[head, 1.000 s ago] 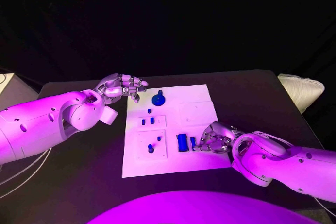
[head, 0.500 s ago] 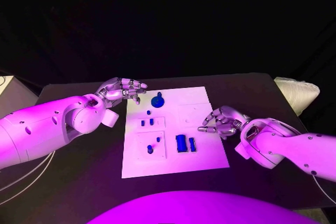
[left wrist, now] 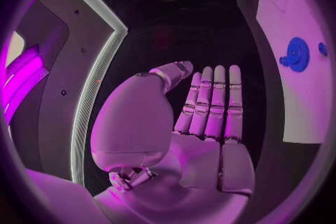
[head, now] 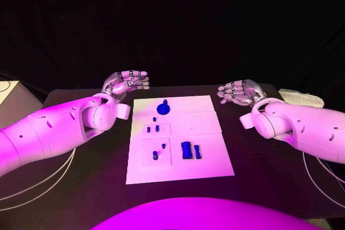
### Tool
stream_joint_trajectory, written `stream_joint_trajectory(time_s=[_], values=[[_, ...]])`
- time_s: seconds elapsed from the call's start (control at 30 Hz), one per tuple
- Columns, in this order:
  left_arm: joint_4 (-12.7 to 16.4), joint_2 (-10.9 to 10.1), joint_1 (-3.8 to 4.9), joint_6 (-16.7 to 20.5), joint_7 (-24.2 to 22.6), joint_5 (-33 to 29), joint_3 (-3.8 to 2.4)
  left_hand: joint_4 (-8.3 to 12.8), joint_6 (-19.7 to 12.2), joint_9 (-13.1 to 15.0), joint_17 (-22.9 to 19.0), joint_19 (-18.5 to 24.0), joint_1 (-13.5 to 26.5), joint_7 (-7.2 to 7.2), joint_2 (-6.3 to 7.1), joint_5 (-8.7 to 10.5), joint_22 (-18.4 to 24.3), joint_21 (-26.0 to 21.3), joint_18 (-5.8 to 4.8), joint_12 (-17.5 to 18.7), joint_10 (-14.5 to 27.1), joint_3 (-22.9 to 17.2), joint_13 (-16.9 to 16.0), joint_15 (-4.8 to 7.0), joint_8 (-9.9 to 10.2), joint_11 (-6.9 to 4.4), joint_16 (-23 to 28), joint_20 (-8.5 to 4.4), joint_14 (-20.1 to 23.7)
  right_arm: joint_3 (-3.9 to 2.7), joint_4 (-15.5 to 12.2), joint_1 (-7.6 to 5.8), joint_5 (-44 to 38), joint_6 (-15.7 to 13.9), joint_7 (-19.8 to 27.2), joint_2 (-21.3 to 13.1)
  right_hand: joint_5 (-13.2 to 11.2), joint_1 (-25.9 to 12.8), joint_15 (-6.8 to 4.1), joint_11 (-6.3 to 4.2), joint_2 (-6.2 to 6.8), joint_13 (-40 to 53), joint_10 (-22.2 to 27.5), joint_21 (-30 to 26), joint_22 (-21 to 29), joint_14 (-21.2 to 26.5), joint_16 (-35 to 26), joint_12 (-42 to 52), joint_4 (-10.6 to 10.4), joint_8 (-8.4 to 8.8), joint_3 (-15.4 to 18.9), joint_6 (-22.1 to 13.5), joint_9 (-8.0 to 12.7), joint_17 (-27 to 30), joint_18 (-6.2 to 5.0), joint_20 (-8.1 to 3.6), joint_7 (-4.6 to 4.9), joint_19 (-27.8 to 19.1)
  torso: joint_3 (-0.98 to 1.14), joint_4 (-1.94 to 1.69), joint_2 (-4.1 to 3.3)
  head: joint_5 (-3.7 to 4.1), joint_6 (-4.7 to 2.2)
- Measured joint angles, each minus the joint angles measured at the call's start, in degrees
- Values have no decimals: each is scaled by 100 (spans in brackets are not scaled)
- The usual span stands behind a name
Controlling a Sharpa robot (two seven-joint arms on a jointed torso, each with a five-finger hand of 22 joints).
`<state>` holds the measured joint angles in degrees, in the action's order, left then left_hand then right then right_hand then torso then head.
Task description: Assemble the parts on the task board
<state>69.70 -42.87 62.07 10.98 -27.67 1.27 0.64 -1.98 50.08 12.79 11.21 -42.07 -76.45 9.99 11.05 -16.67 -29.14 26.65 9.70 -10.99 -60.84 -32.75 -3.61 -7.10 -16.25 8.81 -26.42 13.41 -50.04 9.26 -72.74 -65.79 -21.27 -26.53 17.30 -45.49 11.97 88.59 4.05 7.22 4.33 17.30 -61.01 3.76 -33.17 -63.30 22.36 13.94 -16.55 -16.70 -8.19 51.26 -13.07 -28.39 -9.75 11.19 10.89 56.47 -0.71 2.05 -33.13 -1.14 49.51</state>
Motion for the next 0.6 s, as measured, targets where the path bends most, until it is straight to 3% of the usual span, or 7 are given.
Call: stream_joint_trajectory(time_s=[0.17, 0.2, 0.27, 0.4, 0.43, 0.53, 0.6], values=[[-221, 156, 0, 184, -126, -160, -1, -25, -240, -139, -191, 236, 78, -99, 9, 69, 819, -1051, -1, 598, 130, 149, 14, -180, 255, 126, 896, 200, 405, -44, 340, -19, 407, 137, 354, 194, -91, -350, 168, 72, 330, -905, 63, -19, 769, 239, -809, -402, 96, 367, -786, -140, 153, 444, 0, 117, 34, -558, 6, -3, 46, -32, -158], [-219, 153, 0, 186, -126, -160, -1, -6, -735, -259, -293, 647, 315, -200, -84, 237, 1067, -1258, -55, 671, 318, 479, 50, -94, 405, 39, 1106, 54, 891, -45, 332, -22, 410, 136, 355, 192, -204, -601, 121, 4, 285, -1012, 255, -63, 1042, 417, -972, -508, 242, 505, -656, -631, 268, 691, 25, 1, -68, -1065, 6, -3, 46, -33, -158], [-197, 133, 0, 191, -115, -159, 1, 48, -1888, -535, -520, 1608, 908, -422, -364, 624, 1578, -1658, -309, 796, 1213, 1233, 134, 120, 736, -205, 1536, -324, 2001, -55, 293, -10, 411, 119, 343, 173, -481, -1285, -22, -194, 90, -1224, 955, -150, 1679, 979, -1334, -756, 646, 832, -264, -1890, 555, 1288, 306, -308, -353, -2335, 6, -3, 46, -33, -152], [-57, 100, -13, 261, -102, -157, 1, 122, -3431, -902, -817, 2894, 1972, -705, -734, 1140, 2241, -2160, -632, 949, 3539, 2245, 246, 414, 1177, -543, 2085, -827, 3489, -164, 88, 58, 465, 34, 337, 151, -813, -2384, -199, -440, -155, -1461, 3189, -256, 2441, 3221, -1755, -1053, 1130, 1221, 219, -3394, 904, 2008, 610, -683, -700, -3873, 6, -8, 48, -22, -216], [1, 95, -18, 292, -100, -157, -1, 134, -3665, -960, -863, 3088, 2231, -749, -791, 1219, 2342, -2234, -672, 970, 3913, 2397, 263, 458, 1243, -593, 2168, -903, 3714, -201, 7, 81, 492, 0, 342, 148, -889, -2726, -239, -497, -209, -1514, 3760, -259, 2614, 3827, -1850, -1120, 1241, 1309, 331, -3738, 984, 2173, 671, -769, -779, -4224, 6, -12, 51, -20, -244], [253, 65, -41, 468, -97, -156, -8, 158, -4154, -1074, -955, 3493, 3895, -841, -907, 1382, 2549, -2391, -764, 997, 4702, 2714, 298, 551, 1382, -700, 2340, -1065, 4183, -367, -343, 184, 641, -170, 386, 135, -1002, -3407, -301, -579, -295, -1594, 4625, -300, 2875, 4751, -1992, -1223, 1396, 1442, 510, -4251, 1103, 2418, 766, -898, -891, -4751, 12, -27, 63, -4, -385], [441, 38, -57, 628, -96, -155, -13, 171, -4420, -1140, -1008, 3715, 5029, -889, -967, 1469, 2663, -2478, -763, 1034, 5131, 2887, 317, 602, 1459, -756, 2434, -1148, 4436, -487, -609, 259, 779, -321, 437, 126, -1059, -4704, -331, -623, -336, -1635, 5075, -307, 3008, 5229, -2069, -1271, 1475, 1510, 601, -4516, 1165, 2547, 806, -965, -951, -5022, 16, -42, 73, 8, -492]])
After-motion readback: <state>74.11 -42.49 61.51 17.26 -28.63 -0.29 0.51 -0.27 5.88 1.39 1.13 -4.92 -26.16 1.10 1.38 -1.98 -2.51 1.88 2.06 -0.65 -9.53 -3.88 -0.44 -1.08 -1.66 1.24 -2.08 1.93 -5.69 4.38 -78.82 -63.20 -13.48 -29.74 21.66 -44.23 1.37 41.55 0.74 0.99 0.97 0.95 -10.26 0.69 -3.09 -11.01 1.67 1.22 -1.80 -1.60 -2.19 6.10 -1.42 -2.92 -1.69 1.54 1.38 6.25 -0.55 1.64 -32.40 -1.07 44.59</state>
